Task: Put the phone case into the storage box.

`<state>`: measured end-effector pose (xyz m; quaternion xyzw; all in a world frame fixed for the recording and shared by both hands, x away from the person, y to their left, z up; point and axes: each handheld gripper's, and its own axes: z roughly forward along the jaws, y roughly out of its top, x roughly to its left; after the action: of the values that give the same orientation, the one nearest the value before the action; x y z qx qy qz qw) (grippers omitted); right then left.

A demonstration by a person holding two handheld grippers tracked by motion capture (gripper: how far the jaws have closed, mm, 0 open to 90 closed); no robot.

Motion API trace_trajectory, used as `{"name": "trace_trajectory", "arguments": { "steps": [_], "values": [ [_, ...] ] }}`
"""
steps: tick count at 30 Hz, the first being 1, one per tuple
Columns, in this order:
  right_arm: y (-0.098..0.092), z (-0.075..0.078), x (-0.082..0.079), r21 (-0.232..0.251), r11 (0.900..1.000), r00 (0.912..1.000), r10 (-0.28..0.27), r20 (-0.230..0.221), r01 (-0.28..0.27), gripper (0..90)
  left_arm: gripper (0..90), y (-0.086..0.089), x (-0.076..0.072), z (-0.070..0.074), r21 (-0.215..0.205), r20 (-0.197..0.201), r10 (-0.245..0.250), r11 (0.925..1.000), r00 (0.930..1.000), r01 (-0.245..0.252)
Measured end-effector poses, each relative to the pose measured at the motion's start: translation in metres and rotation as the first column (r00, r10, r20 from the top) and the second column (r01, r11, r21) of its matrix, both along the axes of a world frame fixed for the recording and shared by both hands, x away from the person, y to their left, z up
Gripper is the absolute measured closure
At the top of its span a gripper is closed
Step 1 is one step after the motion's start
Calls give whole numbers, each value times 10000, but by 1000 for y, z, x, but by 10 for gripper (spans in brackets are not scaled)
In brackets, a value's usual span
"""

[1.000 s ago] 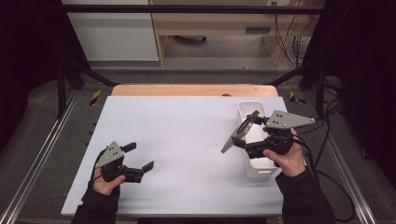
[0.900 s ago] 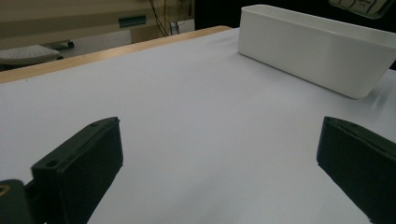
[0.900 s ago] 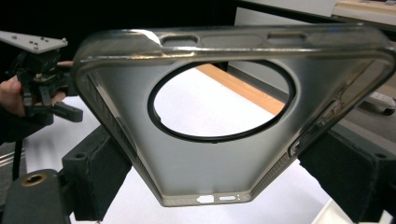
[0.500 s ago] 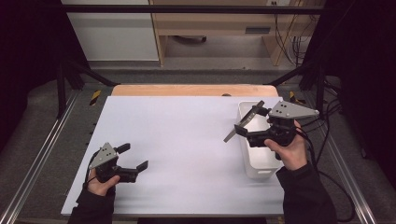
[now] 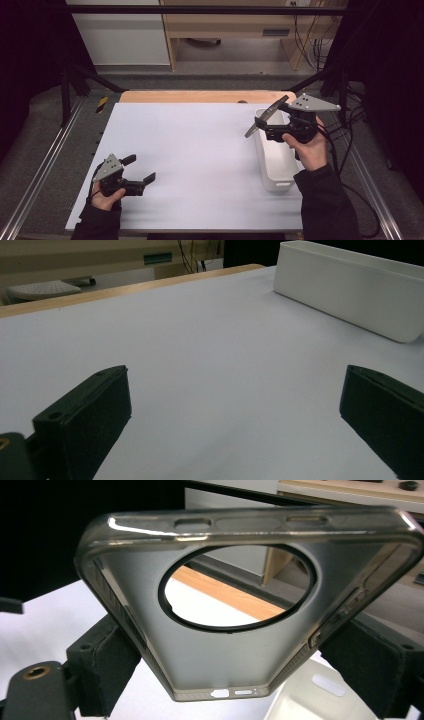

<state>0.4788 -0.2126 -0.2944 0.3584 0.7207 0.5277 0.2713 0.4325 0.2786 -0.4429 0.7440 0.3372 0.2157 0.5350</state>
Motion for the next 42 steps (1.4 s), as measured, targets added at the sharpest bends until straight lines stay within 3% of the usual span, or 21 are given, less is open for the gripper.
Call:
{"name": "trace_trajectory", "arguments": {
  "steps": [10, 20, 29, 42],
  "values": [
    [-4, 0, 11, 55, 9980, 9980, -628, -74, 628, 118, 0, -1, 1, -1, 39, -5, -7, 10000, 10000, 7],
    [-7, -2, 23, -23, 9903, 9900, -1390, -233, 1390, 117, 0, -1, 2, -3, 78, -51, -24, 10000, 10000, 24],
    [-10, -4, 37, -20, 9803, 9795, -1975, -398, 1976, 117, 0, -1, 2, -4, 115, -71, -39, 9999, 10000, 39],
    [-14, -8, 57, -282, 9584, 9553, -2854, -772, 2841, 117, 0, -2, 3, -5, 191, -90, -89, 9998, 9999, 91]
  ]
}}
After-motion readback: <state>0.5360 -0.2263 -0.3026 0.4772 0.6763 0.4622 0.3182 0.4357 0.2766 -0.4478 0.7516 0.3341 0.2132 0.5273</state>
